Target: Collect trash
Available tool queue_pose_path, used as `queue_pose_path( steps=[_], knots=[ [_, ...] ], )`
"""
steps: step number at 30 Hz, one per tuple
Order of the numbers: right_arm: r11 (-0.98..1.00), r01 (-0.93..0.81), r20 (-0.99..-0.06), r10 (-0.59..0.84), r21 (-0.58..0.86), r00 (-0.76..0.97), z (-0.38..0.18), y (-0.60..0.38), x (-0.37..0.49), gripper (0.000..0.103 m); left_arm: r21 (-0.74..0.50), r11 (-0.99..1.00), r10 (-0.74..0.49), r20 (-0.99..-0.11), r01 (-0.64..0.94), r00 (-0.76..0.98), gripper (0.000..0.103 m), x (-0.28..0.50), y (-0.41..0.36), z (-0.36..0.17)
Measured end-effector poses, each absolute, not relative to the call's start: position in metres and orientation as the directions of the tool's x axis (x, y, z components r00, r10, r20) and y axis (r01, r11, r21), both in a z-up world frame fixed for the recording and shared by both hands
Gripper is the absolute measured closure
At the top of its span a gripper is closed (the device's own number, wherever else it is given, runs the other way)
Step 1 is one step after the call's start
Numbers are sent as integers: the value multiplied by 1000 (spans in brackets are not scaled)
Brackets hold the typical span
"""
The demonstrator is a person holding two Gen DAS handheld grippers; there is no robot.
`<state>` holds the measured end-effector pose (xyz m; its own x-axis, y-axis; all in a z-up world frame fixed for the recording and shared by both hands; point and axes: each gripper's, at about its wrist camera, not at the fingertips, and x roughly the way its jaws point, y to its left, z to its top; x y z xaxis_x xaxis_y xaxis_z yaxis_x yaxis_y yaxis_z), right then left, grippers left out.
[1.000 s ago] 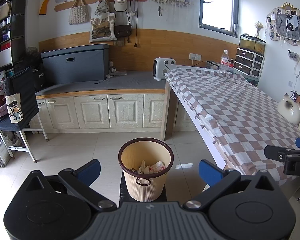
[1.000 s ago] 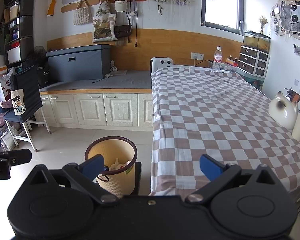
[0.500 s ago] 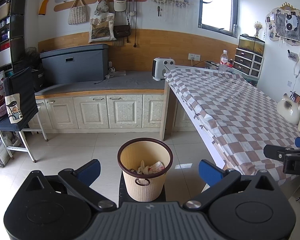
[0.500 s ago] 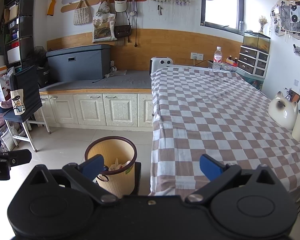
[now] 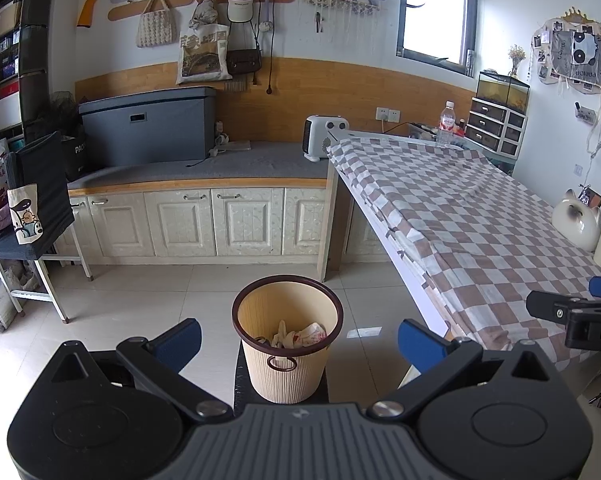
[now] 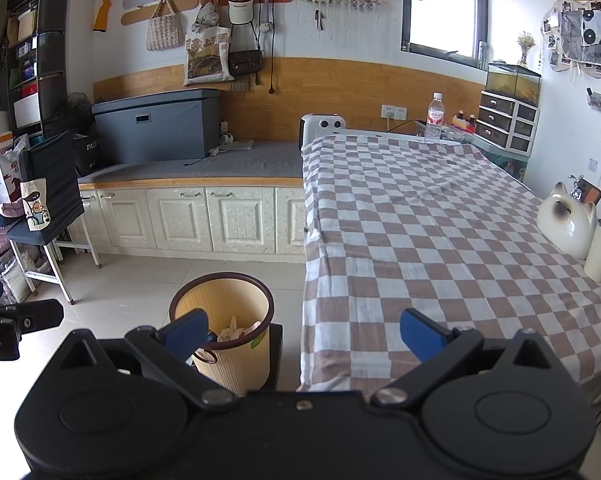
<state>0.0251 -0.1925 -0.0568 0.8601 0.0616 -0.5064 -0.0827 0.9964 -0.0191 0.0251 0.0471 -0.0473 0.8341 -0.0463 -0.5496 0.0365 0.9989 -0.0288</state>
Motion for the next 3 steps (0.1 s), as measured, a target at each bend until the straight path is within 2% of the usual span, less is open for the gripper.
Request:
queue_pose_path(
  steps=[3],
  knots=[
    [996,-83,-507,62,-18,860,-57,-192,25,0,-28,999,-46,-549,36,834,0,25,47,-47]
  ],
)
